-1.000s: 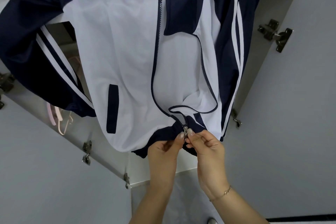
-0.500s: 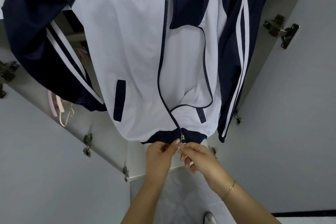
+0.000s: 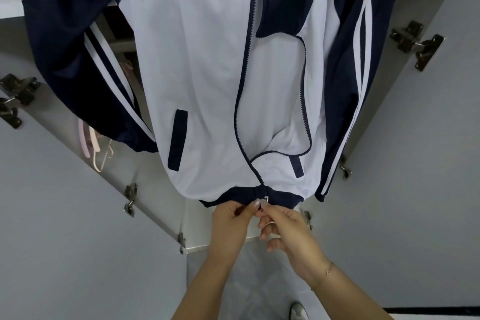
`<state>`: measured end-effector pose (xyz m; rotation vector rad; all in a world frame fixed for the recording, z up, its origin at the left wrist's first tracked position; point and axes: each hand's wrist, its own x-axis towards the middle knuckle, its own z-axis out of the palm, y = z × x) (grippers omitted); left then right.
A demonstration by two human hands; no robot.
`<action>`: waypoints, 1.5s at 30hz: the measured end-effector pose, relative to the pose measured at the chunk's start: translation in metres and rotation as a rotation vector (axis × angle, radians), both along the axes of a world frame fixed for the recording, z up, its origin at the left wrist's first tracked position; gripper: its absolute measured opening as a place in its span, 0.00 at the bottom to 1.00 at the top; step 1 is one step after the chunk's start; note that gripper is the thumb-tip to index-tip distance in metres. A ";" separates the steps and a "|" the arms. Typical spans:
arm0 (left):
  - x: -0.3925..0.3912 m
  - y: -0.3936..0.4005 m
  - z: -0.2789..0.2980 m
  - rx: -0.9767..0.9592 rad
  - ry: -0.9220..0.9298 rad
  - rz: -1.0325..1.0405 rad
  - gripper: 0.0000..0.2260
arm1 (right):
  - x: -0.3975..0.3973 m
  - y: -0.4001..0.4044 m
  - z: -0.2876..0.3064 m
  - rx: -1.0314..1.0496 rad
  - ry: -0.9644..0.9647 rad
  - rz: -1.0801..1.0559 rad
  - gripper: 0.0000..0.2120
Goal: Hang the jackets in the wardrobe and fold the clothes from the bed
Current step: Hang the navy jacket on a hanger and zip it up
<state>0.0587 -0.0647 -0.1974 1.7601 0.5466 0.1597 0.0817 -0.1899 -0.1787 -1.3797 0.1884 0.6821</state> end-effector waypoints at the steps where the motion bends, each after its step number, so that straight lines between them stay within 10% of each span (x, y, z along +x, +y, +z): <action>1: 0.000 0.000 0.000 0.005 0.003 -0.003 0.16 | 0.000 -0.001 -0.001 0.025 0.014 0.001 0.13; 16: -0.009 0.010 -0.035 0.235 0.110 -0.081 0.23 | 0.059 0.004 0.018 0.332 0.434 -0.097 0.12; 22: -0.008 0.021 -0.026 0.041 0.089 -0.024 0.05 | 0.109 0.002 0.073 0.204 -0.001 -0.020 0.13; 31: 0.013 0.034 -0.001 0.142 0.255 -0.171 0.09 | 0.120 0.005 0.118 0.064 -0.384 0.089 0.16; 34: 0.018 0.047 0.028 0.507 0.439 -0.312 0.17 | 0.115 0.005 0.116 0.085 -0.404 0.114 0.16; 39: 0.050 0.024 0.099 0.667 -0.119 -0.119 0.18 | 0.113 0.002 0.119 0.124 -0.339 0.219 0.16; 45: 0.080 0.003 0.092 0.574 -0.324 -0.146 0.16 | 0.116 -0.003 0.134 0.154 -0.220 0.221 0.14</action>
